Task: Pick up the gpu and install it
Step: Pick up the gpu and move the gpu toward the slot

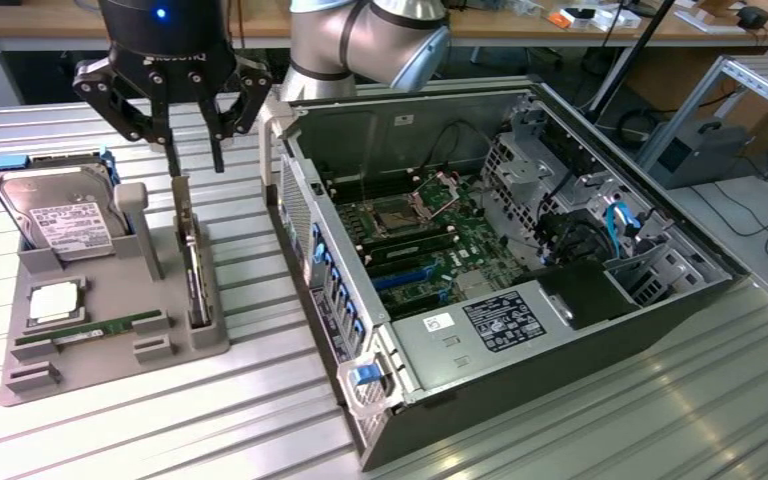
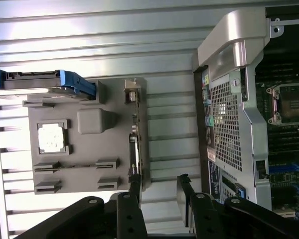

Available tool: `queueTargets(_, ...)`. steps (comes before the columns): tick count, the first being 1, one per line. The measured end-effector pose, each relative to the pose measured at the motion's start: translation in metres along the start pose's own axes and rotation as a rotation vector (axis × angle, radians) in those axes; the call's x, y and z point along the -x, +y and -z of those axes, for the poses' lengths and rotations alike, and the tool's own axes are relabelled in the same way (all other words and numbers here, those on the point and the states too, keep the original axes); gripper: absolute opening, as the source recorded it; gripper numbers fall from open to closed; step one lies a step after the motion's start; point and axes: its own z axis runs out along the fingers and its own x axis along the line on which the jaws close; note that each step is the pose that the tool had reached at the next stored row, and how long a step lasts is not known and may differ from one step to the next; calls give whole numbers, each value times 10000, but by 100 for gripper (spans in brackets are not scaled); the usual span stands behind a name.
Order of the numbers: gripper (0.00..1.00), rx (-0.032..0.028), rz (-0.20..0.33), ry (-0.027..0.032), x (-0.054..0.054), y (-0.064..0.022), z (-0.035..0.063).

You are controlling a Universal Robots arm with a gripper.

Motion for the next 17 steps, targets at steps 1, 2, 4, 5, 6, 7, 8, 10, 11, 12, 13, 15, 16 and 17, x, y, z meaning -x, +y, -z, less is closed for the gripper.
queueTargets(1,42,0,0,0,-17,-1,-4)
queueTargets(2,42,0,0,0,-52,-4,-9)
queueTargets(4,42,0,-1,0,-88,-7,-14)
queueTargets(5,42,0,0,0,-121,-10,-18)
queueTargets(6,42,0,0,0,-131,-11,-19)
queueTargets(7,42,0,0,0,-143,-12,-21)
queueTargets(8,42,0,0,0,-155,-13,-22)
queueTargets(10,42,0,0,0,-187,-15,-26)
queueTargets(11,42,0,0,0,-195,-16,-27)
queueTargets(12,42,0,0,0,-206,-17,-28)
queueTargets(13,42,1,0,0,-221,-18,-30)
queueTargets(15,42,0,-1,0,-263,-21,-35)
queueTargets(16,42,0,0,0,-284,-23,-38)
queueTargets(17,42,0,0,0,-302,-25,-39)
